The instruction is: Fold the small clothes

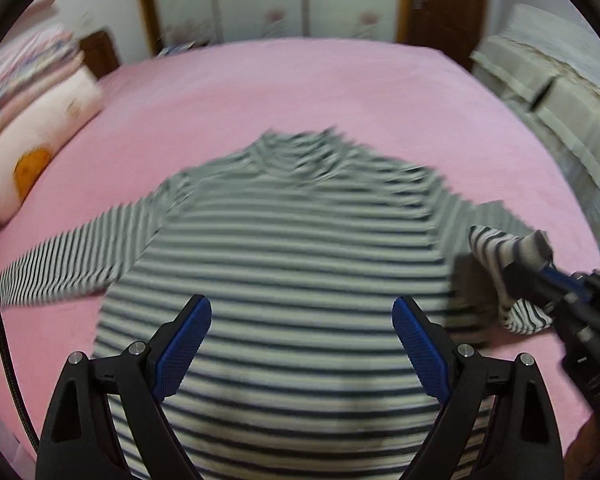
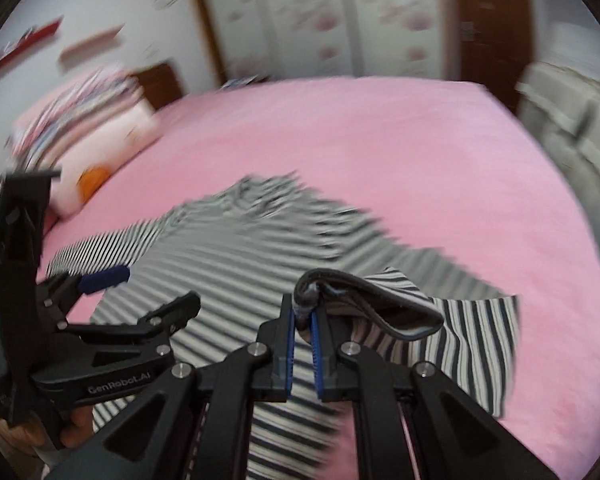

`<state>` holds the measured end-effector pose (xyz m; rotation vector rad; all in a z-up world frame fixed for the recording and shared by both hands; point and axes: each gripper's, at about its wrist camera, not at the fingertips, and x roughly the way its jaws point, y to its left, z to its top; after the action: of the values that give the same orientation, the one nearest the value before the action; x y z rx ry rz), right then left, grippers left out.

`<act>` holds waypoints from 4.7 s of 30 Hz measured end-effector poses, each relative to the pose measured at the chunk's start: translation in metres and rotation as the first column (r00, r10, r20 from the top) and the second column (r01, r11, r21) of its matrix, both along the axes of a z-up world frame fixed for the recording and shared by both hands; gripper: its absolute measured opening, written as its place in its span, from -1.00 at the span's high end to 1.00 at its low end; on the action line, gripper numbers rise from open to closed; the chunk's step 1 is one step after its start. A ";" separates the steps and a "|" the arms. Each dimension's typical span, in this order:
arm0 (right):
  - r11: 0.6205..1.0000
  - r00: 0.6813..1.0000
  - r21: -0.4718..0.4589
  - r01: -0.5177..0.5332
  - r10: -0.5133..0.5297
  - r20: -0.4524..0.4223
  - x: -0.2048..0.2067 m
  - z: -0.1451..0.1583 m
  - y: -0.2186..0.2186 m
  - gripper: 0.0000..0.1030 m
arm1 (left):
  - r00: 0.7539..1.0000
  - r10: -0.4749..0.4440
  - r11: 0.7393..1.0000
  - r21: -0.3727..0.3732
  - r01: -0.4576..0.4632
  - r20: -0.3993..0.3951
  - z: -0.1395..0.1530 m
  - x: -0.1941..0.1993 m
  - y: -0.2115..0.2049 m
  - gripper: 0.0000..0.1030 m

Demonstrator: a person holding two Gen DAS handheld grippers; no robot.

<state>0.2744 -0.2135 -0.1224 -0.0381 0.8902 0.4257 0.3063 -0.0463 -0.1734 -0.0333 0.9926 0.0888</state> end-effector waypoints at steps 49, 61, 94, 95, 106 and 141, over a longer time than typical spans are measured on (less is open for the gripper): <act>0.946 0.950 0.154 0.286 -0.258 -0.178 -0.064 -0.067 -0.069 0.19 | 0.962 -0.171 0.676 -0.736 -0.044 -0.214 -0.128 0.051 0.015 -0.06; 0.920 0.925 0.132 0.369 -0.350 -0.147 -0.064 -0.069 -0.108 0.19 | 0.979 -0.097 0.700 -0.712 -0.061 -0.179 -0.125 0.062 0.011 0.88; 0.920 0.910 -0.030 0.391 -0.392 -0.135 0.055 -0.069 -0.110 0.19 | 0.975 0.201 0.818 -0.531 -0.223 -0.100 -0.066 0.048 0.195 0.92; 0.918 0.907 -0.033 0.396 -0.397 -0.139 0.062 -0.069 -0.110 0.19 | 0.974 0.208 0.813 -0.537 -0.226 -0.095 -0.066 0.044 0.197 0.92; 0.918 0.900 -0.021 0.396 -0.392 -0.190 0.111 -0.071 -0.101 0.19 | 0.926 0.373 0.762 -0.554 -0.336 -0.048 -0.064 0.025 0.253 0.92; 0.918 0.896 -0.053 0.394 -0.396 -0.200 0.112 -0.084 -0.104 0.19 | 0.989 0.076 0.871 -0.475 -0.127 -0.127 -0.100 0.075 0.200 0.92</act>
<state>0.3867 -0.3170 -0.2068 0.1787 1.0773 0.0416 0.3812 0.1533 -0.2735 -0.5472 1.0980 -0.0647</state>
